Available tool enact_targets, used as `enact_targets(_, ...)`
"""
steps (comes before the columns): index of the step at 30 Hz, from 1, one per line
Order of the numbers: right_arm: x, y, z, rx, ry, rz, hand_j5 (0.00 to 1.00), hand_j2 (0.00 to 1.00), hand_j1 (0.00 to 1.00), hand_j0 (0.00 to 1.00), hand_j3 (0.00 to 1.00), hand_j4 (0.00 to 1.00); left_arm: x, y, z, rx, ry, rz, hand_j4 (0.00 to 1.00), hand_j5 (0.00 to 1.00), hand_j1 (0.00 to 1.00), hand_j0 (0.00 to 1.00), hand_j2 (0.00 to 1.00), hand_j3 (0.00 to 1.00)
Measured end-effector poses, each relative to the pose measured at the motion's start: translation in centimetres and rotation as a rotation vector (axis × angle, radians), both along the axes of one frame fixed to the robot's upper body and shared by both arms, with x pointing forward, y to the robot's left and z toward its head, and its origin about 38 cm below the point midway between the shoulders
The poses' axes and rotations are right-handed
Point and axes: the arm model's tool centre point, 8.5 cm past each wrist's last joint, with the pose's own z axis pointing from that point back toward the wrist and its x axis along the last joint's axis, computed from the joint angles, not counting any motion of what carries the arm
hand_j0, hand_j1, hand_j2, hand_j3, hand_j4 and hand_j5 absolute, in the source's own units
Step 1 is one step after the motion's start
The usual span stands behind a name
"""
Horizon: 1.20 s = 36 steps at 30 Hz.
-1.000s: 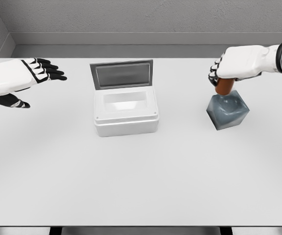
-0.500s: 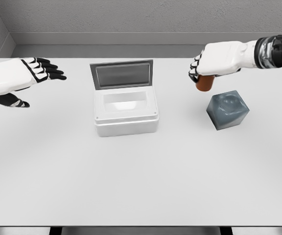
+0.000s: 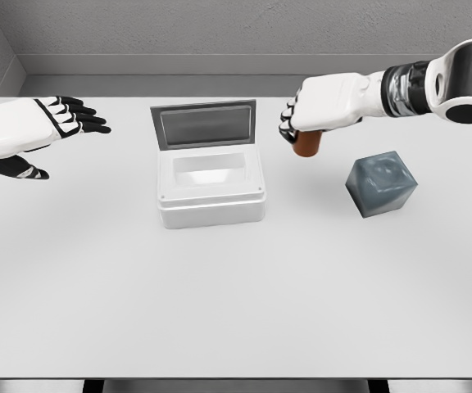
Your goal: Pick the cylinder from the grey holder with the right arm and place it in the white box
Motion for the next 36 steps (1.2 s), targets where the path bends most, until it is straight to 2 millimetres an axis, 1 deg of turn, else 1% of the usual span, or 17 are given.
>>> enact_targets(1, 0.0, 0.3, -0.1, 0.002, 0.001, 0.005, 0.39, 0.39, 0.39, 0.39, 0.39, 0.39, 0.1, -0.2, 0.5, -0.002, -0.011, -0.004, 1.00, 1.00, 1.00, 1.00, 1.00, 1.00)
enact_targets(3, 0.0, 0.9, -0.1, 0.005, 0.001, 0.015, 0.39, 0.39, 0.39, 0.39, 0.39, 0.39, 0.0, -0.5, 0.6, -0.004, -0.016, -0.017, 1.00, 1.00, 1.00, 1.00, 1.00, 1.00)
enact_targets(6, 0.0, 1.8, -0.2, 0.006, -0.001, 0.033, 0.39, 0.39, 0.39, 0.39, 0.39, 0.39, -0.2, -0.9, 0.1, 0.003, -0.001, -0.027, 1.00, 1.00, 1.00, 1.00, 1.00, 1.00)
enact_targets(11, -0.1, 3.2, 0.1, 0.008, -0.013, 0.059, 0.39, 0.39, 0.39, 0.39, 0.39, 0.39, -0.1, -0.8, -0.4, 0.013, 0.013, -0.023, 1.00, 1.00, 1.00, 1.00, 1.00, 1.00)
enact_targets(19, -0.2, 5.0, 0.1, 0.007, -0.026, 0.092, 0.39, 0.39, 0.39, 0.39, 0.39, 0.39, 0.2, -0.7, 0.1, 0.013, 0.000, -0.018, 1.00, 1.00, 1.00, 1.00, 1.00, 1.00)
enact_targets(27, -0.4, 6.2, 0.0, 0.013, -0.027, 0.117, 0.39, 0.39, 0.39, 0.39, 0.39, 0.39, 0.2, -0.3, -0.9, 0.065, 0.015, -0.008, 1.00, 1.00, 1.00, 1.00, 1.00, 1.00)
enact_targets(32, -0.5, 7.0, 0.5, 0.018, -0.035, 0.133, 0.39, 0.39, 0.39, 0.39, 0.39, 0.39, 0.4, -0.4, -0.9, 0.081, 0.015, -0.008, 1.00, 1.00, 1.00, 1.00, 1.00, 1.00)
enact_targets(34, -0.6, 7.4, 0.7, 0.020, -0.040, 0.141, 0.39, 0.39, 0.39, 0.39, 0.39, 0.39, 0.5, -0.5, -0.2, 0.080, -0.003, -0.012, 1.00, 1.00, 1.00, 1.00, 1.00, 1.00)
enact_targets(36, -0.7, 7.9, 0.7, 0.023, -0.039, 0.150, 0.39, 0.39, 0.39, 0.39, 0.39, 0.39, 0.6, -0.6, 0.1, 0.080, -0.009, -0.014, 1.00, 1.00, 1.00, 1.00, 1.00, 1.00)
